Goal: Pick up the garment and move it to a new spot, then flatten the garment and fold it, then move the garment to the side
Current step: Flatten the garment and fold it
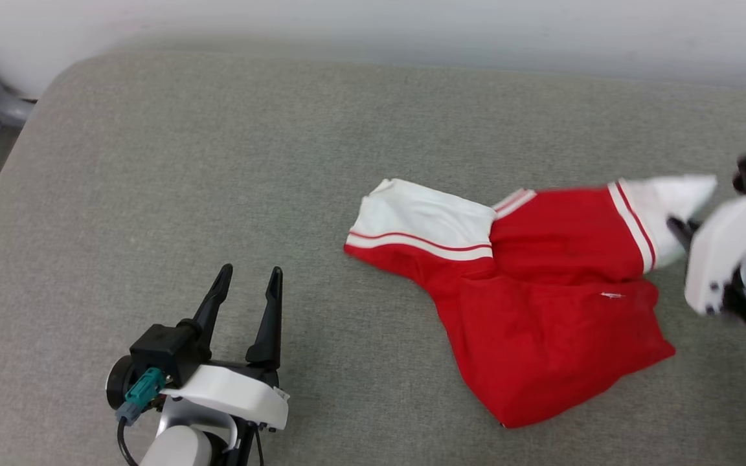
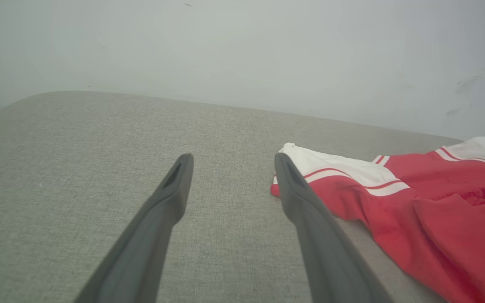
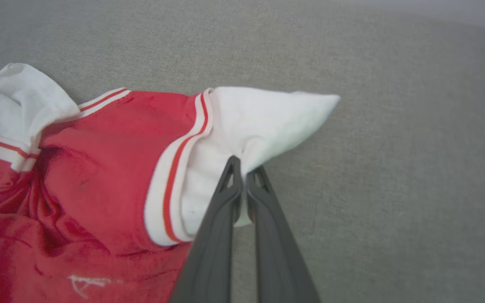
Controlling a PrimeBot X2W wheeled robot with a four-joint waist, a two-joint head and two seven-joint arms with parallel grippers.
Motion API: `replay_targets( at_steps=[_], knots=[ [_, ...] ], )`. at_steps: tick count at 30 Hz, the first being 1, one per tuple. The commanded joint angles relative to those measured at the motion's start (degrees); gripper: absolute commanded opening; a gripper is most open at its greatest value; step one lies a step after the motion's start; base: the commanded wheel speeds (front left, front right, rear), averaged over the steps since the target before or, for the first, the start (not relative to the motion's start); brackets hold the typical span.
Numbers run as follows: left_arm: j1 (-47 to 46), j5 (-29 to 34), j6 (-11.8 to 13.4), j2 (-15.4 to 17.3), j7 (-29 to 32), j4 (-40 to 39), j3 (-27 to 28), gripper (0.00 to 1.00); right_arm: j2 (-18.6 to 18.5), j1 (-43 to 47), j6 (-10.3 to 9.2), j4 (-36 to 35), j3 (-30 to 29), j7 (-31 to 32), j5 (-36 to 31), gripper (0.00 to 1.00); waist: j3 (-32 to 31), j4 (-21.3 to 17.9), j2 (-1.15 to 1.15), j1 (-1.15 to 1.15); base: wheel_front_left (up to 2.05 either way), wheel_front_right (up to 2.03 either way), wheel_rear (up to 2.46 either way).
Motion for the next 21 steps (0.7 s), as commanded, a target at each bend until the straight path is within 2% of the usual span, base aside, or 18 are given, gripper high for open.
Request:
replay_targets(
  at_steps=[1, 7, 11, 12, 13, 16, 21],
  knots=[
    [0.46, -0.29, 0.23, 0.19, 0.05, 0.03, 0.22, 1.00, 0.23, 3.04, -0.06, -1.18, -1.64, 0.36, -0.73, 0.00, -0.88, -1.01, 0.00, 0.00, 0.00, 0.00, 0.00],
    [1.81, -0.67, 0.67, 0.96, 1.10, -0.24, 0.28, 1.00, 7.06, 19.95, -0.05, -10.94, -14.12, 3.31, -3.98, 0.00, -1.68, -2.72, 0.00, 0.00, 0.00, 0.00, 0.00],
    [2.13, -0.87, 0.80, 1.52, 1.94, -0.26, 0.22, 1.00, 12.90, 27.08, -0.05, -14.37, -18.95, 3.86, -5.14, 0.00, -1.81, -3.43, 0.00, 0.00, 0.00, 0.00, 0.00],
    [2.11, -0.84, 0.83, 1.59, 2.07, -0.28, 0.22, 1.00, 13.93, 28.19, -0.05, -14.82, -19.77, 3.46, -5.45, 0.33, -1.82, -3.51, 0.00, 0.00, 0.00, 0.00, 0.00],
    [2.13, -0.93, 0.88, 1.71, 2.20, -0.27, 0.22, 1.00, 14.74, 29.00, -0.05, -15.51, -20.67, 2.15, -5.92, 1.00, -1.83, -3.60, 0.00, 0.00, 0.00, 0.00, 0.00],
    [2.36, -1.08, 1.02, 1.91, 2.70, -0.35, 0.24, 1.00, 16.70, 30.26, -0.05, -17.41, -22.67, -2.34, -7.02, 1.00, -1.87, -3.92, 0.00, 0.00, 0.00, 0.00, 0.00],
    [3.07, -1.42, 1.43, 2.38, 3.09, -0.35, 0.42, 1.00, 18.44, 31.35, -0.05, -19.99, -24.89, -13.71, -9.28, 1.00, -2.21, -4.38, 0.00, 0.00, 0.00, 0.00, 0.00]
  ],
)
